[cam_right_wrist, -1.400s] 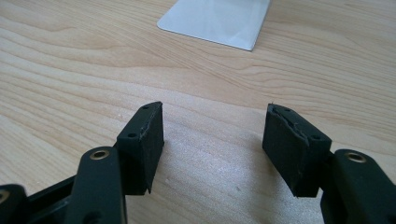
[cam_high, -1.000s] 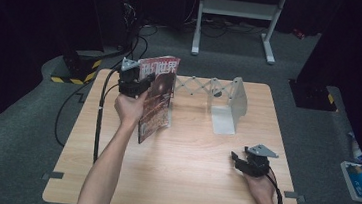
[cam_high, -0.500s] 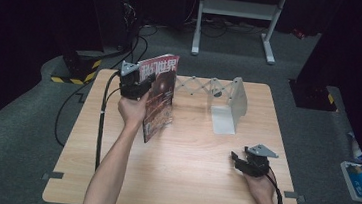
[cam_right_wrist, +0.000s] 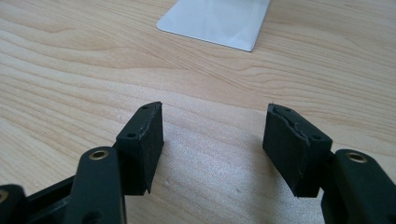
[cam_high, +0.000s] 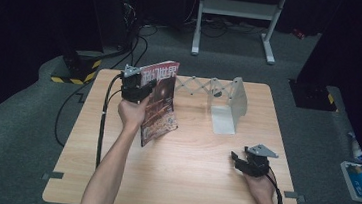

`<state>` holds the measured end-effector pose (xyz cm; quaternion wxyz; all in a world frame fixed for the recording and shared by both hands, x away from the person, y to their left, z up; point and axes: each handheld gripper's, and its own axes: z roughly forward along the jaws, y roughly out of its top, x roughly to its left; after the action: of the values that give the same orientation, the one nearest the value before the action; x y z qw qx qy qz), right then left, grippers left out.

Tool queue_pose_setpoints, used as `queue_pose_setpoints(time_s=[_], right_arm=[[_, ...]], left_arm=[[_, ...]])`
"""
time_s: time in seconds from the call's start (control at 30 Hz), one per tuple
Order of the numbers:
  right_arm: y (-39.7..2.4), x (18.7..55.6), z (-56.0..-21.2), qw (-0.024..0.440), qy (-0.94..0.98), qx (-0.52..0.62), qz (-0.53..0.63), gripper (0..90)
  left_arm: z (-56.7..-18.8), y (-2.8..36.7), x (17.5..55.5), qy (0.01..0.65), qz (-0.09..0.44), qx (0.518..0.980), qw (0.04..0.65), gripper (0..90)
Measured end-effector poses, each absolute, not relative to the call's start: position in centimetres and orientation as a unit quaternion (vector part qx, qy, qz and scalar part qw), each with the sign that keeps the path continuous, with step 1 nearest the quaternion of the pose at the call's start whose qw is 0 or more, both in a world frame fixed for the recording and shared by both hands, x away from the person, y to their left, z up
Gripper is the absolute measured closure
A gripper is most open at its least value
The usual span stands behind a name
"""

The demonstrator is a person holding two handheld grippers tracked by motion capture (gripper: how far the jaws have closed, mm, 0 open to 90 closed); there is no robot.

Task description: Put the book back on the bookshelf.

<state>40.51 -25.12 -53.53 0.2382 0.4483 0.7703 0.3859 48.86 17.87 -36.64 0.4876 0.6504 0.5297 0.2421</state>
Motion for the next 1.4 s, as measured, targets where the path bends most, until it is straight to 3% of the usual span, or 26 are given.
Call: queue_pose_setpoints(time_s=[1.03, 1.4], right_arm=[[-25.1, 40.4, -53.5, 0.241, 0.771, 0.447, 0.384, 38.3], [-25.1, 40.4, -53.5, 0.241, 0.771, 0.448, 0.384, 38.4]], left_arm=[[-33.6, 18.0, 49.4, 0.562, 0.169, 0.710, 0.390, 83.4], [-32.2, 18.5, 48.3, 0.545, 0.200, 0.693, 0.427, 83.9]])
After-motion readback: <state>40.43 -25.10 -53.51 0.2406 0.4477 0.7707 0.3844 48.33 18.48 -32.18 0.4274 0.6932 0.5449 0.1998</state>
